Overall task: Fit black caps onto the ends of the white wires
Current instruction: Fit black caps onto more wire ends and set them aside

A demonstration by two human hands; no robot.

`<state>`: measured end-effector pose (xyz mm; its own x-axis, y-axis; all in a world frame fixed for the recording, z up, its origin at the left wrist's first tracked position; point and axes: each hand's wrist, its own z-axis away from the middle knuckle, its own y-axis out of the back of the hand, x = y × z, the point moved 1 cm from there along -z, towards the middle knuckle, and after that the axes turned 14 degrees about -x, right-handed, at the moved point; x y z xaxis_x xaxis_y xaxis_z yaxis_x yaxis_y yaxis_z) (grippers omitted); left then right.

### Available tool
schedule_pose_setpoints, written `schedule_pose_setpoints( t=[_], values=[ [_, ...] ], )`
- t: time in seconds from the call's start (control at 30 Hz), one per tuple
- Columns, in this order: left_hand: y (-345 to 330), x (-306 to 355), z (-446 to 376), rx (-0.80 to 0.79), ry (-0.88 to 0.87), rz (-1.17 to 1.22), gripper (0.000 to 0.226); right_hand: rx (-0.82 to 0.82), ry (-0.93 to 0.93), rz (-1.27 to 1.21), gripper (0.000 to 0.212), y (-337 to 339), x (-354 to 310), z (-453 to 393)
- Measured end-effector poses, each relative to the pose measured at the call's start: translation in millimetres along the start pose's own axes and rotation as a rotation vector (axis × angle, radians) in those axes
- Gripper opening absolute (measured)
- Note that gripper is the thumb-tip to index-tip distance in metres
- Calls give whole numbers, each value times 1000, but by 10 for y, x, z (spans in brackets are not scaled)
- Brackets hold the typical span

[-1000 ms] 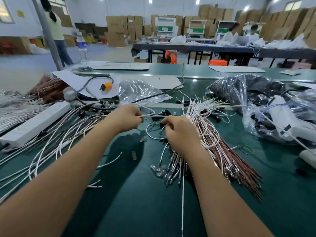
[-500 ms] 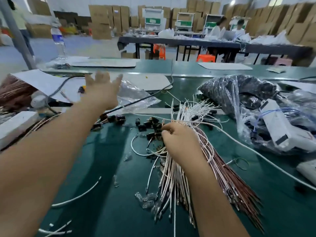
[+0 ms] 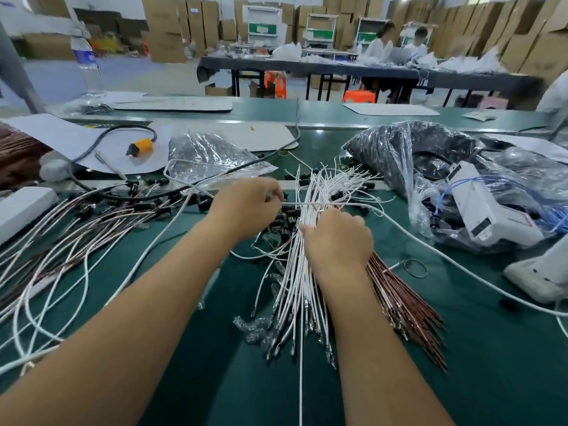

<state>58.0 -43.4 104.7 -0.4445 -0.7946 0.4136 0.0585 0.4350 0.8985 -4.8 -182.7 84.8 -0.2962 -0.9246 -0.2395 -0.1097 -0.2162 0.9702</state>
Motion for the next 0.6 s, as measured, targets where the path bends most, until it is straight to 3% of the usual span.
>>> schedule_pose_setpoints(
  t=[0.13, 0.3, 0.47, 0.6],
  values=[
    [-93, 24, 18, -106, 32, 91, 29, 38, 40, -40, 15, 10, -1, 18],
    [-134, 74, 78, -61, 31, 314, 41, 117, 61, -241, 10, 55, 29, 76],
    [-270, 292, 168, 23, 19, 508, 51, 164, 96, -258, 13, 46, -3, 77],
    [-293, 465, 291, 166, -199, 718, 55, 247, 500, -690, 15, 72, -116, 131]
  ],
)
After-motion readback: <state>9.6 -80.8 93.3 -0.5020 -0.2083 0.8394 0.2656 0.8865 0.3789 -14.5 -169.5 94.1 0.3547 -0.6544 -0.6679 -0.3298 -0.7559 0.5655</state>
